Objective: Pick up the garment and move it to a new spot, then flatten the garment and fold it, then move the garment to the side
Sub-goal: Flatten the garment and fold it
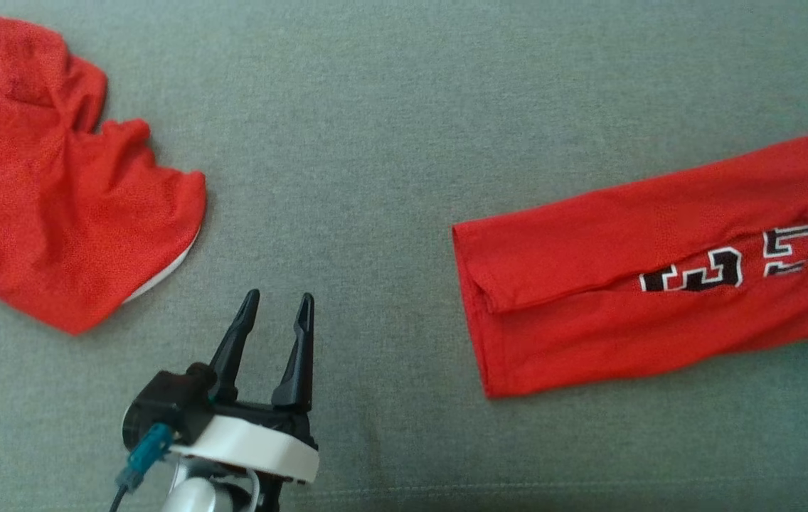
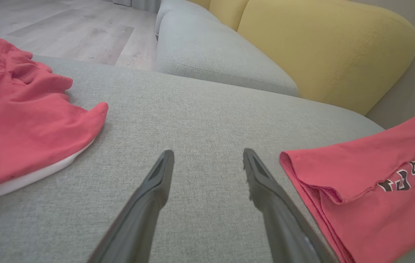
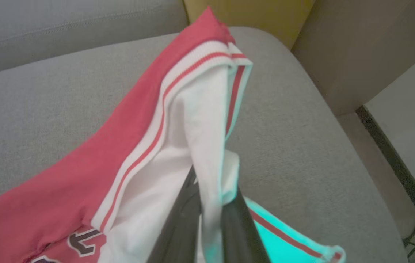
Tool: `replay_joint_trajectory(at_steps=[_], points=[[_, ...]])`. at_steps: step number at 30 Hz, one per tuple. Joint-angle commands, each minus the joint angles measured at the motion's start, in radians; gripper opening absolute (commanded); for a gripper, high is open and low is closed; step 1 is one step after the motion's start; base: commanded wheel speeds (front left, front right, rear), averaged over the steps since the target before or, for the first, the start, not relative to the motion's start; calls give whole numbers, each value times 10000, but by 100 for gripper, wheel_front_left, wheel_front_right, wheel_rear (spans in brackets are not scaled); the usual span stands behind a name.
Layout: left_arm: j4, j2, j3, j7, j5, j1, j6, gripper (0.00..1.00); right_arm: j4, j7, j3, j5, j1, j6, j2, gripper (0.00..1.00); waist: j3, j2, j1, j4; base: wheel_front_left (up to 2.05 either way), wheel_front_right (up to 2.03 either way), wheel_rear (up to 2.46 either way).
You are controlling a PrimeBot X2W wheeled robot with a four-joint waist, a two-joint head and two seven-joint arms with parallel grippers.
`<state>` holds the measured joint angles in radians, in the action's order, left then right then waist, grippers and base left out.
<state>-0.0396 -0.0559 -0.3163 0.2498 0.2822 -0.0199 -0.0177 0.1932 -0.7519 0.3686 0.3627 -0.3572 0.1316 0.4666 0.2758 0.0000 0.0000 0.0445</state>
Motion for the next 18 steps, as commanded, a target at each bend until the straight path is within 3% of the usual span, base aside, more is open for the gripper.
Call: replay_joint_trajectory(at_steps=[1, 5, 11, 18], points=[[246, 54, 256, 119, -98, 26, -34, 100, -701, -67, -150, 156, 6, -9, 377, 0, -128, 0, 0, -54, 0, 0, 0], [218, 55, 395, 120, -247, -135, -100, 100, -2067, -458, -895, 576, 469, -9, -10, 0, -401, 0, 0, -110, 0, 0, 0], [172, 55, 684, 120, -481, -265, -184, 100, -3708, -830, -2714, 926, 1135, -9, -1393, 0, -600, 0, 0, -68, 0, 0, 0], [-84, 56, 1163, 120, -788, -201, -177, 100, -3093, 14, -4507, 736, 1234, -9, -3227, 0, -749, 0, 0, 267, 0, 0, 0]])
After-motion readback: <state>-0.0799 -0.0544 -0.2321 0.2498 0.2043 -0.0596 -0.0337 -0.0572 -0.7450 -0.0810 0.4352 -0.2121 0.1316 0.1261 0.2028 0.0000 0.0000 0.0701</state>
